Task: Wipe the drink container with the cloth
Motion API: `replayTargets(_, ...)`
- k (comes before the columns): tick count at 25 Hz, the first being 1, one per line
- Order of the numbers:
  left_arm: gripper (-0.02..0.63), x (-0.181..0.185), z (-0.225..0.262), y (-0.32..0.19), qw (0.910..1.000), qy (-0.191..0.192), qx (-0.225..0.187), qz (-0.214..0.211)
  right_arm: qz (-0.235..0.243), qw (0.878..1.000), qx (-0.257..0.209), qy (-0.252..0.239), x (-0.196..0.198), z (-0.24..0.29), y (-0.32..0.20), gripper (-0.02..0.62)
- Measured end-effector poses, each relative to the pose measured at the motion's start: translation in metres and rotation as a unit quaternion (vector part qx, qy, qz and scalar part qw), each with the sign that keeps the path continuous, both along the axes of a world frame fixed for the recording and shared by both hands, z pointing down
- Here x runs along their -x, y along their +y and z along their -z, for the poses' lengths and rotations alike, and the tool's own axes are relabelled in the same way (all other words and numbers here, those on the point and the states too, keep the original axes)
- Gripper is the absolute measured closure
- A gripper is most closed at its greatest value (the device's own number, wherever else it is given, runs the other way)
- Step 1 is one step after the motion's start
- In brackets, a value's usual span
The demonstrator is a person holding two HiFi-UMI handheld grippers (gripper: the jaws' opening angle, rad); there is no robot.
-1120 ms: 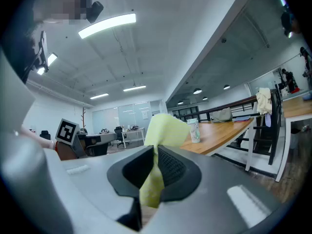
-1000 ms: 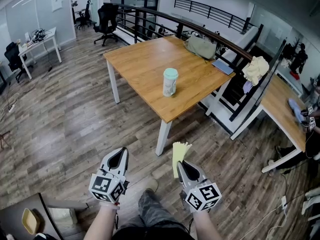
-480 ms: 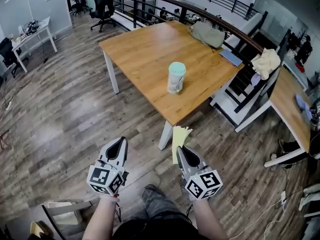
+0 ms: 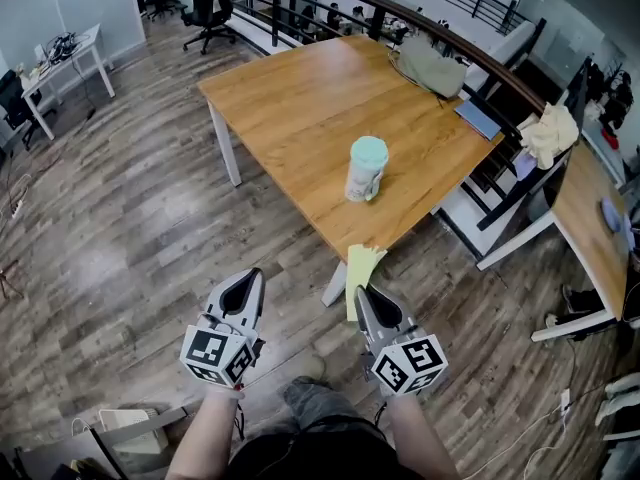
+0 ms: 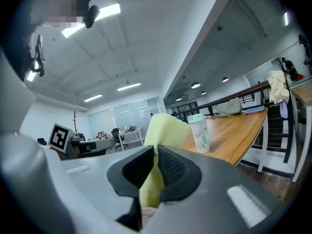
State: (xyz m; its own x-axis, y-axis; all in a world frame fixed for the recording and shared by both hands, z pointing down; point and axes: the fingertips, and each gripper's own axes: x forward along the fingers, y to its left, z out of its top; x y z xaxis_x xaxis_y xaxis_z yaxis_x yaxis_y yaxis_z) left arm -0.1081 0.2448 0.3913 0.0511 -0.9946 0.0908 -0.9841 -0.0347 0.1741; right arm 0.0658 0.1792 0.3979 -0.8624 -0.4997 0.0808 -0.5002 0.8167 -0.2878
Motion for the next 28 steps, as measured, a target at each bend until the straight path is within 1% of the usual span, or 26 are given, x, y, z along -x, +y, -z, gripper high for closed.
replayTargets(4, 0.609, 0.009, -0.007, -0.019, 1.0, 0.005, 0.006, 0.0, 0.001, 1.0, 0.007, 0.005, 0.007, -0.006, -0.016, 0.56)
replayTargets(7, 0.609, 0.011, -0.007, -0.036, 0.9999, 0.005, 0.008, -0.008, -0.002, 1.0, 0.012, 0.01, 0.008, -0.01, -0.029, 0.56)
replayTargets(14, 0.609, 0.006, 0.001, -0.077, 0.9994, -0.013, 0.002, -0.033, -0.013, 1.0, 0.011, 0.015, 0.011, -0.013, -0.064, 0.56)
replayTargets(19, 0.609, 0.001, -0.002, -0.094, 0.999, -0.01, 0.006, -0.042, -0.005, 1.0, 0.014, 0.006, 0.01, -0.011, -0.071, 0.56)
replayTargets(23, 0.609, -0.006, 0.003, -0.111, 0.998, -0.017, 0.002, -0.061, -0.019, 1.0, 0.019, 0.005, 0.002, -0.013, -0.079, 0.56)
replayTargets(28, 0.609, -0.012, 0.001, -0.14, 0.996, -0.014, -0.002, -0.088, -0.04, 0.999, 0.019, 0.007, -0.003, -0.014, -0.094, 0.56)
